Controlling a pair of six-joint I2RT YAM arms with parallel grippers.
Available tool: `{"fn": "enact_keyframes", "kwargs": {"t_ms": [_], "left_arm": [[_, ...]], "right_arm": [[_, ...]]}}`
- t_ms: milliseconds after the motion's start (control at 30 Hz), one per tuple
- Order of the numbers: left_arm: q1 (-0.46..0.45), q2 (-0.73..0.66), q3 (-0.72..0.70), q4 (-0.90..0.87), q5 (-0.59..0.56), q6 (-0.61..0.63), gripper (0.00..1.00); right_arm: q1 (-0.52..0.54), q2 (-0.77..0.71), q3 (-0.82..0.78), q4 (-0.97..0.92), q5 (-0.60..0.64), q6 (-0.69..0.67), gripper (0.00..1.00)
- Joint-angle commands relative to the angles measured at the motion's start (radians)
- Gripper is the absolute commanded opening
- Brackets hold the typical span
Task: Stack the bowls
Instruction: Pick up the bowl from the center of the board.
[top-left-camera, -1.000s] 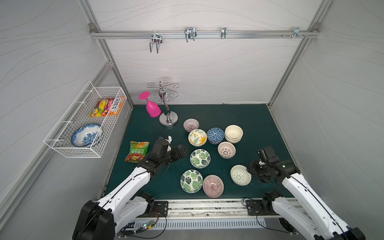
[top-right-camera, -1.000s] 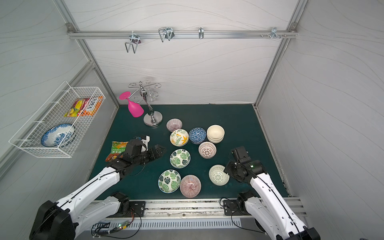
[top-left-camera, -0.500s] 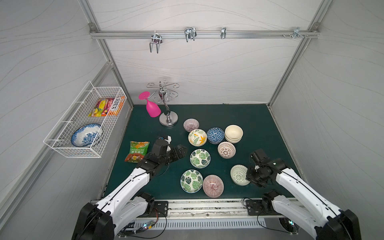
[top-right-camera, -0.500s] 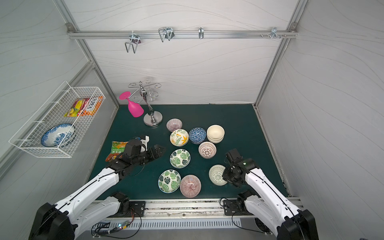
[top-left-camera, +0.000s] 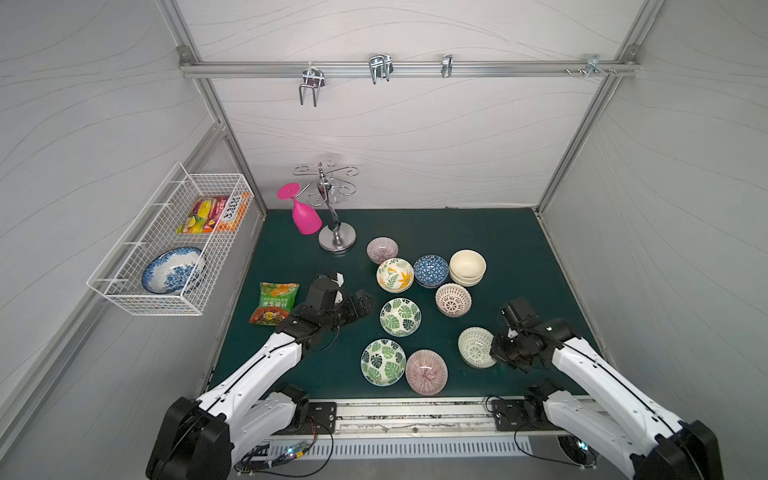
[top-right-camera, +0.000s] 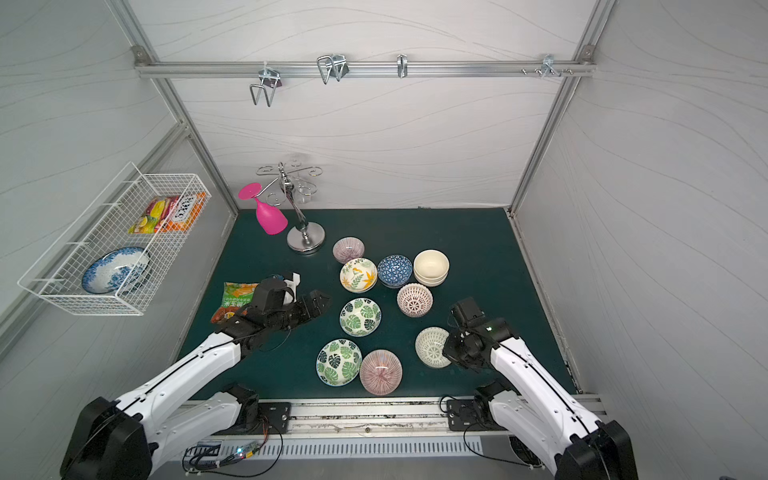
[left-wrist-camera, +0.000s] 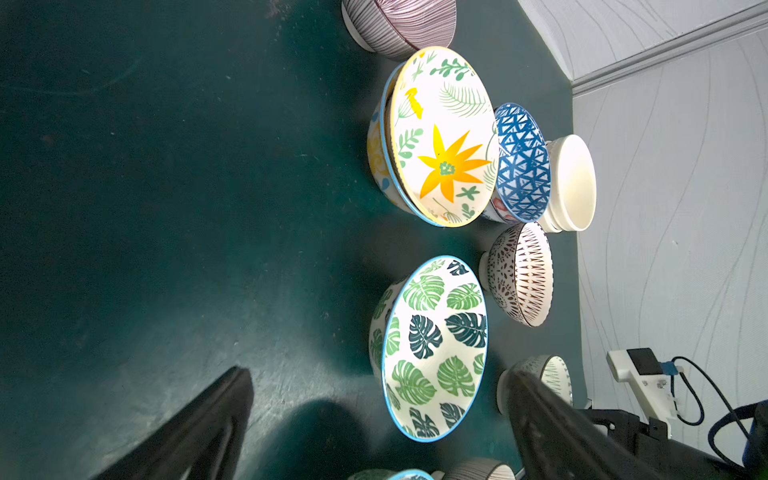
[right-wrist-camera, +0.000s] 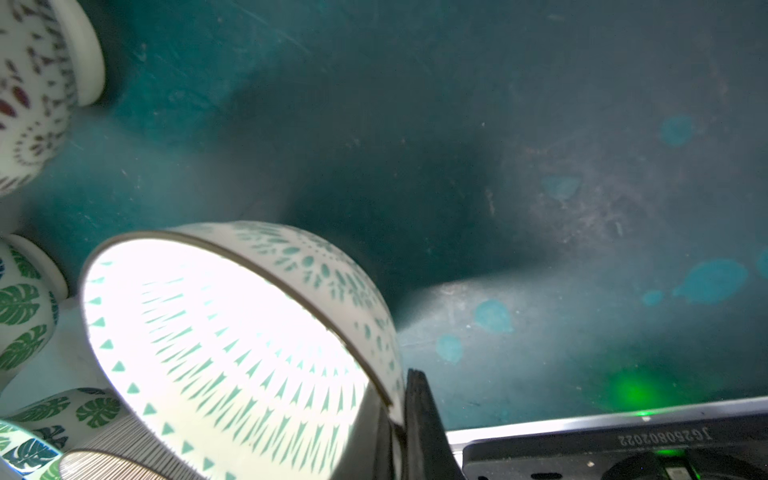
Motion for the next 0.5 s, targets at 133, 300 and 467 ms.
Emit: {"fn": "enact_keyframes", "kwargs": {"t_ms": [133,300,467], "left_arm": [[0.004,0.006,0.023,0.021,0.011,0.012,1.0],[0.004,0.068,0.052,0.026,0.056,0.032,1.0],[0.004,0.074,0.053,0.031,0.059,0.03,1.0]], "right_arm": [[0.003,-0.039,0.113,-0.026,0.018,-0.025,0.0],[-0.023,0.04,0.245,-0.007,0.013,-0.065,0.0],[-0.066,0.173,0.364,0.048,-0.002,-0.116,0.0]]}}
